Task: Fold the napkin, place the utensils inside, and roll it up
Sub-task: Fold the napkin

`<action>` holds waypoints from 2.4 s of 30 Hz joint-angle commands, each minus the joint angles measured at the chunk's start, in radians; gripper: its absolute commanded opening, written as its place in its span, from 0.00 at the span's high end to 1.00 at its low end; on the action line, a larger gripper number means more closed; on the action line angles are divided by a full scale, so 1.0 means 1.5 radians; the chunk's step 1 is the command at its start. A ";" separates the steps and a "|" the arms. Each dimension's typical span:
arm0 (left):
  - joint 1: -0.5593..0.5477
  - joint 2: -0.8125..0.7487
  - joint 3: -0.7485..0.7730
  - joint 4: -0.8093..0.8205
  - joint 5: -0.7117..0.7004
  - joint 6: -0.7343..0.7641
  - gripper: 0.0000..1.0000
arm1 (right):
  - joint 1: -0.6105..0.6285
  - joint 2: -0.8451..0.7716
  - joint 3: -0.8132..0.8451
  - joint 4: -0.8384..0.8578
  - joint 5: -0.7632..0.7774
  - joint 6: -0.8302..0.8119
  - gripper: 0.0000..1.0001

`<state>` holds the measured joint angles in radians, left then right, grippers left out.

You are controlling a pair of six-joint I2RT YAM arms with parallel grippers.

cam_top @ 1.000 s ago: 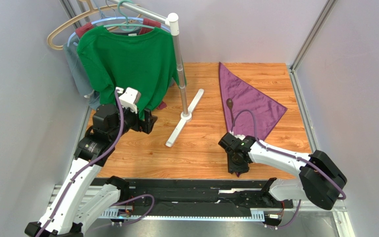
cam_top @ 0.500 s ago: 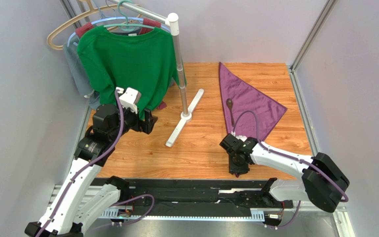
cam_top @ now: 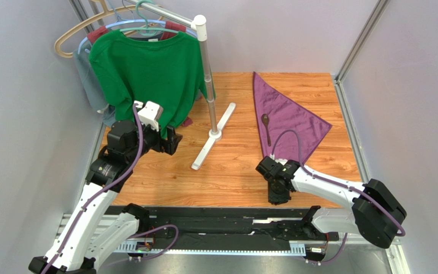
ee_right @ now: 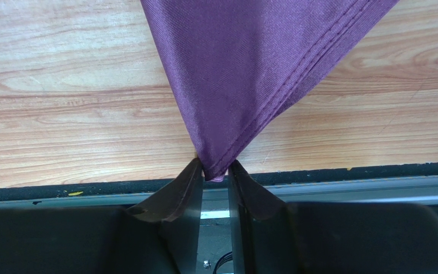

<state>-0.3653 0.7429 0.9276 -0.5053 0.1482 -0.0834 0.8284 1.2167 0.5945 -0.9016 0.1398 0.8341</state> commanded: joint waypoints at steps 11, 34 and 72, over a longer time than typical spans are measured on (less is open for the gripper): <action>0.003 -0.006 -0.005 0.015 0.001 -0.003 0.01 | 0.003 -0.031 0.028 -0.045 0.017 0.010 0.94; 0.003 -0.007 -0.005 0.014 -0.001 -0.002 0.01 | 0.022 0.021 0.139 -0.045 0.056 -0.106 0.56; 0.003 -0.001 -0.005 0.015 0.006 -0.004 0.01 | 0.016 0.041 0.016 0.031 0.003 -0.063 0.74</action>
<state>-0.3653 0.7448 0.9276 -0.5053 0.1482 -0.0834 0.8543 1.2877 0.6373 -0.8639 0.1387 0.7158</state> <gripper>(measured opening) 0.990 0.273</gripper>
